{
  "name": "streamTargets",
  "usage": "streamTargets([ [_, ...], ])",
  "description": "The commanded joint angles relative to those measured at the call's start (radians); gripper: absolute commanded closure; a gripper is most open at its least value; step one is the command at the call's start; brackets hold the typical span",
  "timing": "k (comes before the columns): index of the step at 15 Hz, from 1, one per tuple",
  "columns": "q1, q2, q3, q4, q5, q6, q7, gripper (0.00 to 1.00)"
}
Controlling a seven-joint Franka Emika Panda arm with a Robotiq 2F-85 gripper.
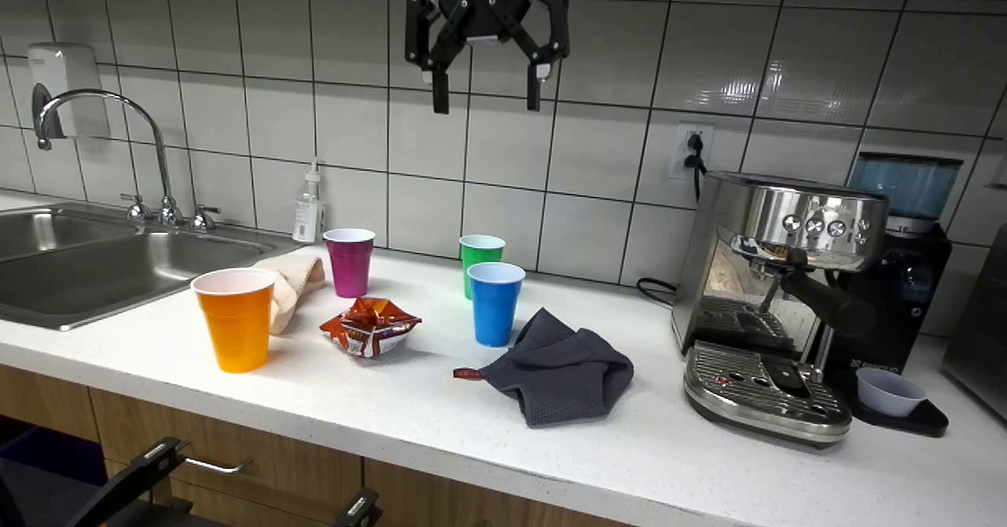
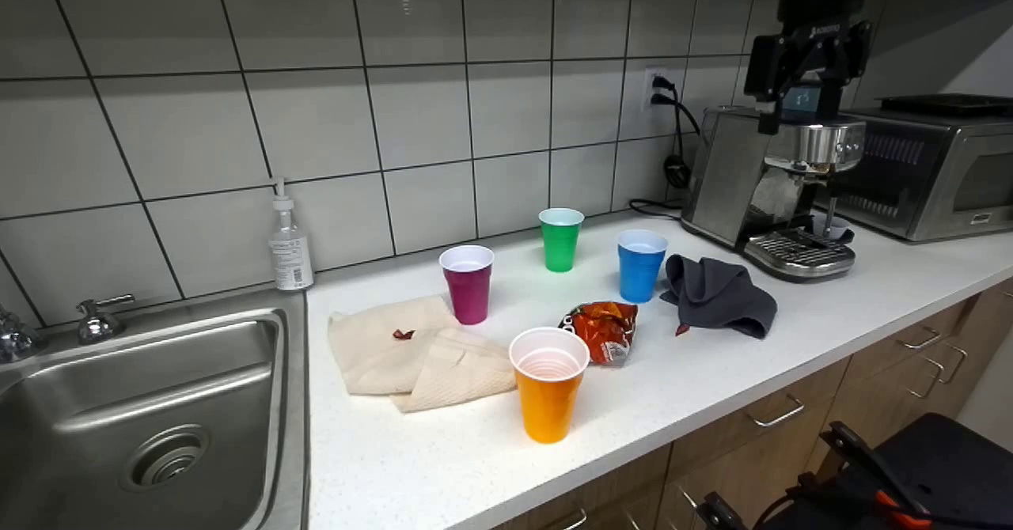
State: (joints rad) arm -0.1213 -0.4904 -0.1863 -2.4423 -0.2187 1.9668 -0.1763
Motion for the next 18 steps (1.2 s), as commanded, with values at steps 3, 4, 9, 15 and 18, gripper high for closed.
streamTargets([
  [3, -0.019, 0.024, 0.011, -0.043, 0.026, 0.079, 0.089, 0.00],
  [4, -0.020, 0.031, 0.012, -0.046, 0.029, 0.087, 0.102, 0.00],
  [9, -0.032, 0.084, 0.019, -0.059, 0.033, 0.149, 0.180, 0.00],
  [15, -0.045, 0.174, 0.022, -0.051, 0.033, 0.218, 0.261, 0.00],
  [18, -0.047, 0.234, 0.020, -0.032, 0.040, 0.246, 0.295, 0.00],
])
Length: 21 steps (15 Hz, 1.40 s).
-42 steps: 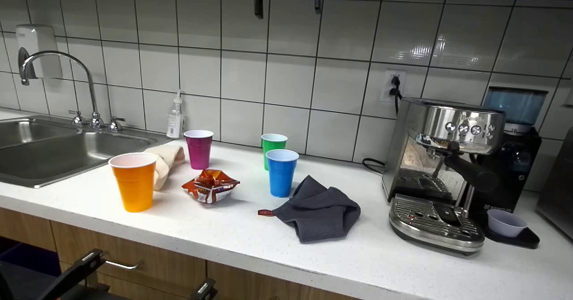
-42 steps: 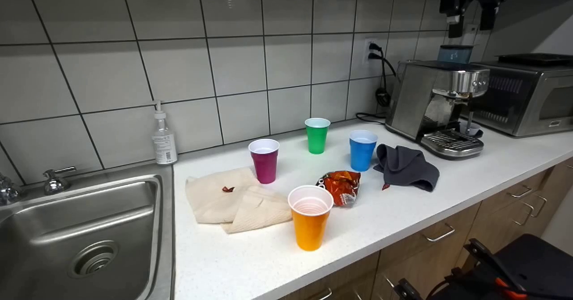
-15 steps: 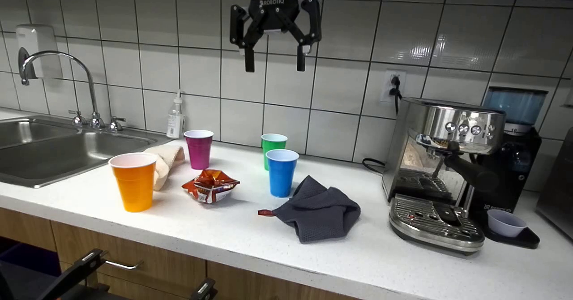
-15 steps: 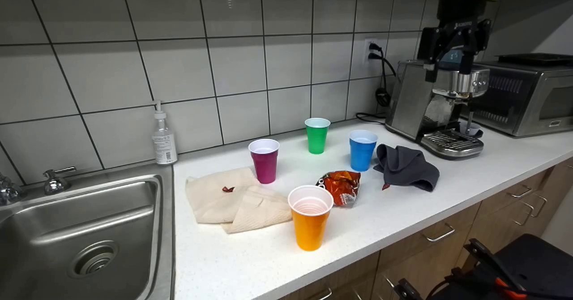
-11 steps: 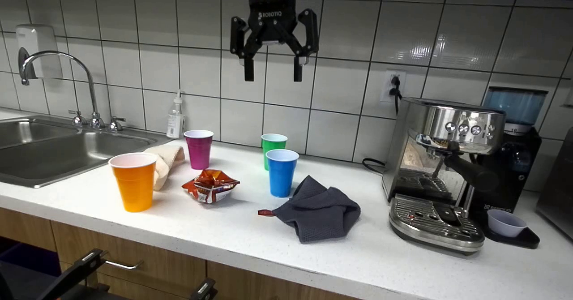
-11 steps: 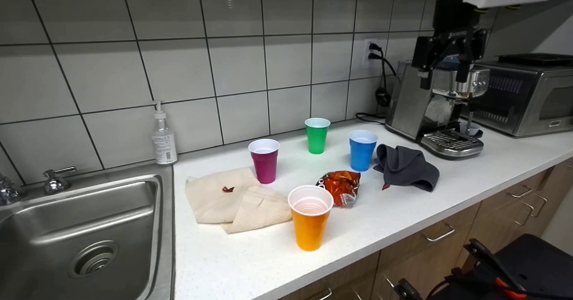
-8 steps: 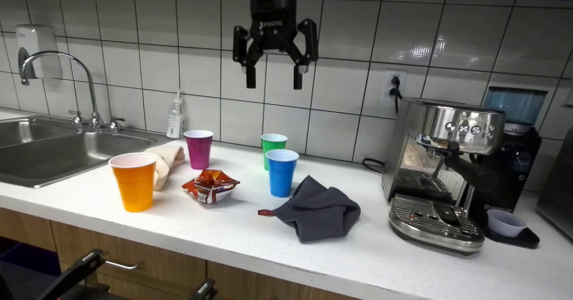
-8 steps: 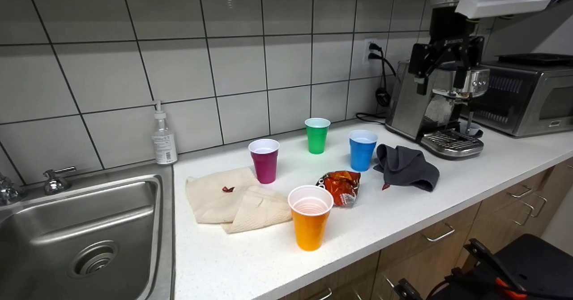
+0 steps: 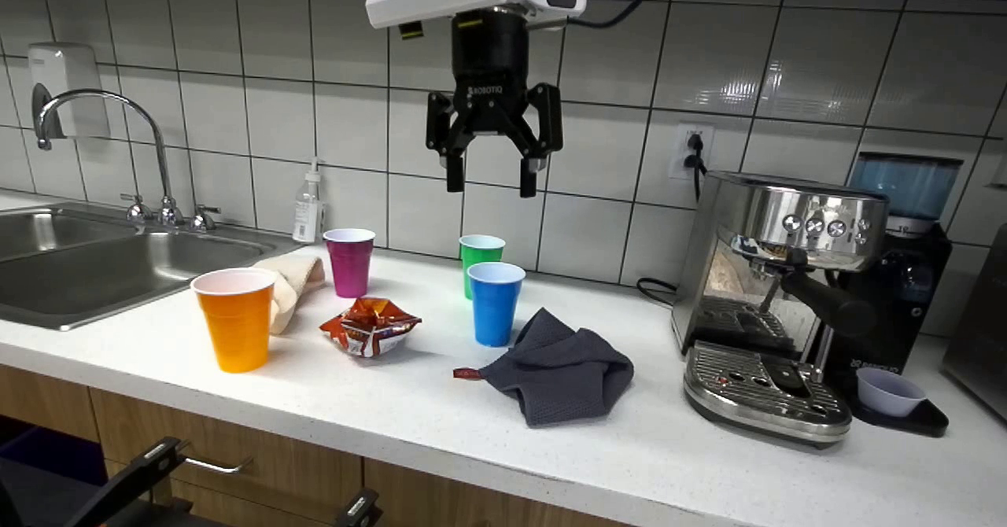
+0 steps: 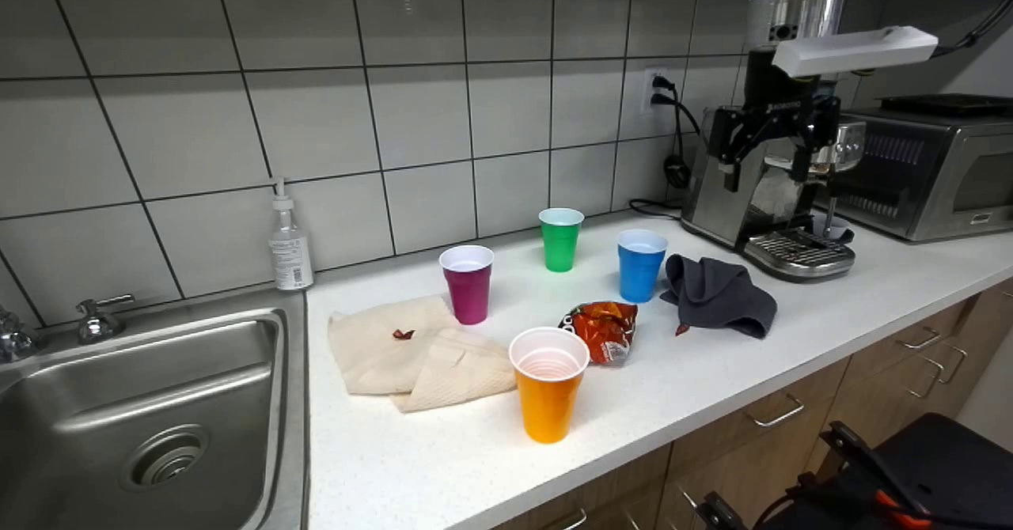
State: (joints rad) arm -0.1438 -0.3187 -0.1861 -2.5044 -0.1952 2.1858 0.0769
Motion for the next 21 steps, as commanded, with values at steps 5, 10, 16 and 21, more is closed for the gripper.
streamTargets([
  [5, -0.022, 0.165, 0.015, 0.070, 0.035, 0.063, 0.085, 0.00],
  [10, -0.017, 0.262, 0.010, 0.130, 0.071, 0.080, 0.102, 0.00],
  [16, -0.012, 0.376, 0.008, 0.205, 0.077, 0.118, 0.124, 0.00],
  [21, -0.004, 0.481, 0.007, 0.290, 0.103, 0.141, 0.127, 0.00],
])
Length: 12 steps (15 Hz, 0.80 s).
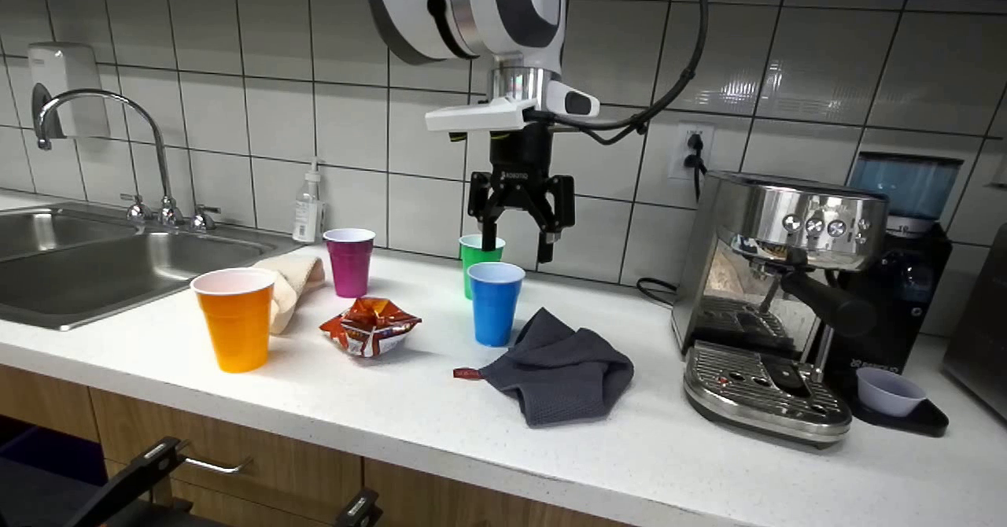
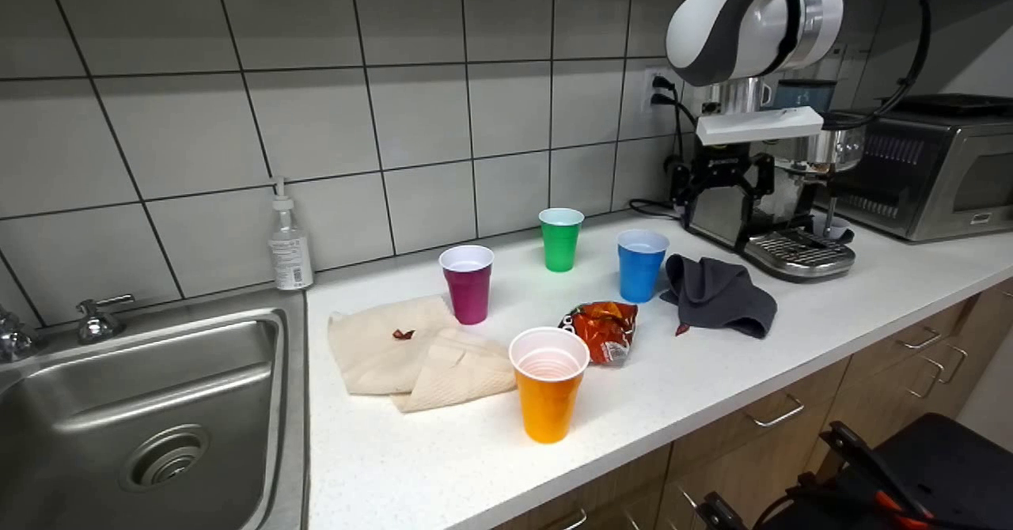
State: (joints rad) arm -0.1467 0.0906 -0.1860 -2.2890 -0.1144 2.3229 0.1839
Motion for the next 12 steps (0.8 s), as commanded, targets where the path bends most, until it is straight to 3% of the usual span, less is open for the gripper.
streamTargets([
  [1, 0.000, 0.093, 0.007, 0.095, 0.029, 0.004, 0.020, 0.00],
  [12, 0.041, 0.283, 0.008, 0.263, 0.028, 0.008, 0.048, 0.00],
])
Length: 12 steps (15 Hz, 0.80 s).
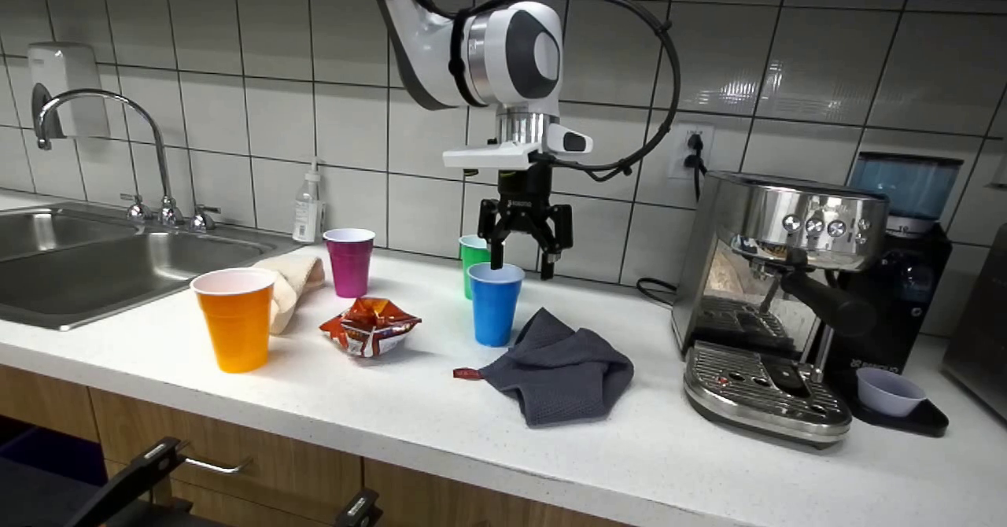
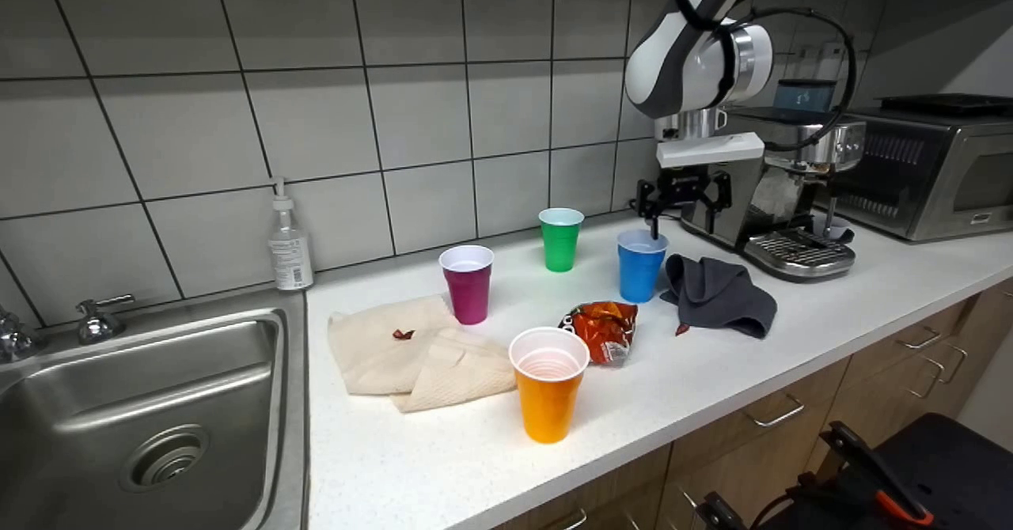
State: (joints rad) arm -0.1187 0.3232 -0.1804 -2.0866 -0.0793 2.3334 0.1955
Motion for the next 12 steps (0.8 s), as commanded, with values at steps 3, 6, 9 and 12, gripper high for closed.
streamTargets([
  [3, 0.031, 0.078, -0.002, 0.086, -0.015, 0.007, 0.053, 0.00],
  [6, 0.026, 0.067, 0.002, 0.060, -0.002, 0.008, 0.024, 0.00],
  [9, 0.026, 0.070, 0.002, 0.059, -0.002, 0.008, 0.024, 0.00],
  [12, 0.026, 0.070, 0.002, 0.059, -0.002, 0.008, 0.024, 0.00],
])
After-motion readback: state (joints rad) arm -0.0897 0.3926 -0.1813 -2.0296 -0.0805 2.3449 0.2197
